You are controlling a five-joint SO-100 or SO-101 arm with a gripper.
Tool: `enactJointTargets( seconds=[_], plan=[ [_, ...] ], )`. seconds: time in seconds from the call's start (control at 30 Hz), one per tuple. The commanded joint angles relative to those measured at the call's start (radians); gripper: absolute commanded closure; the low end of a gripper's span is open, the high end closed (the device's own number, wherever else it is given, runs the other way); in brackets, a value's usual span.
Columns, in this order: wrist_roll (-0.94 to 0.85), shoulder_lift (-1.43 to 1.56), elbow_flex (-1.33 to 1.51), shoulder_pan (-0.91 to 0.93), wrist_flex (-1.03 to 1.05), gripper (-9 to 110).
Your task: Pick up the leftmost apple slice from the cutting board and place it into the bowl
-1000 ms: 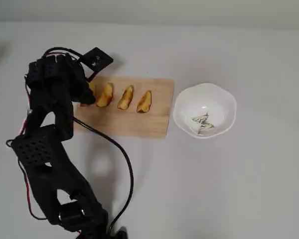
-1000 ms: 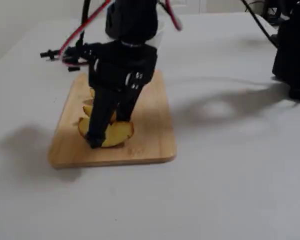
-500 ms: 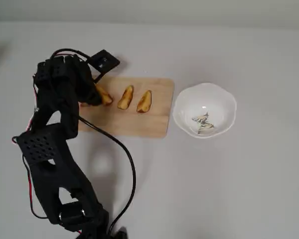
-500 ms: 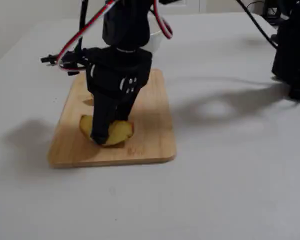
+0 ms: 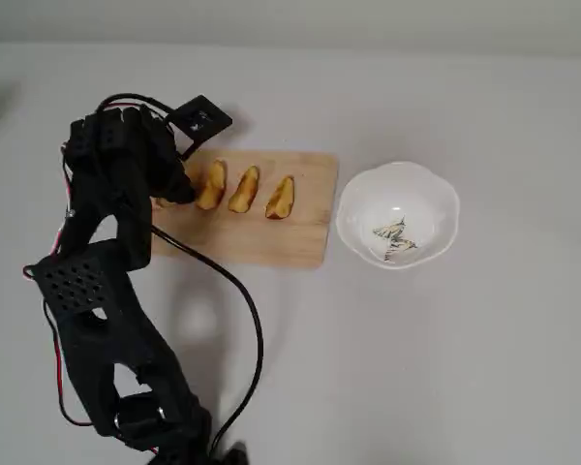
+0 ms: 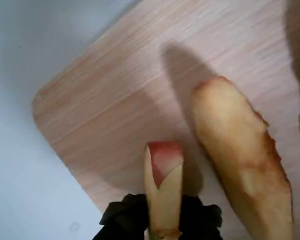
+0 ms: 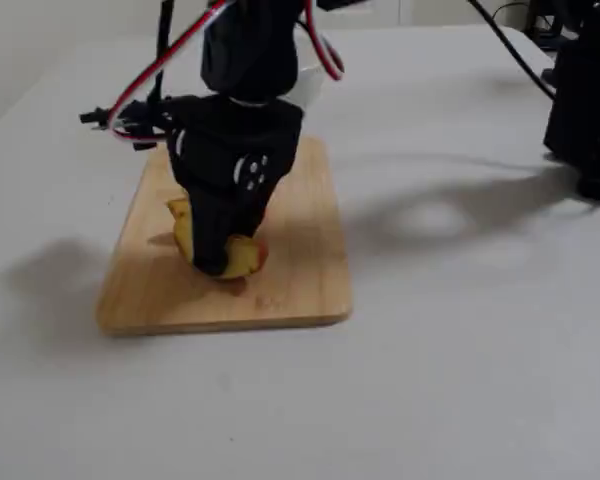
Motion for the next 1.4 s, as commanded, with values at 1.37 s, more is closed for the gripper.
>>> enactJointTargets(
  seconds=[1.37],
  plan=[
    [0.221,0.117,-0.084,0.913,0.167,101]
  ],
)
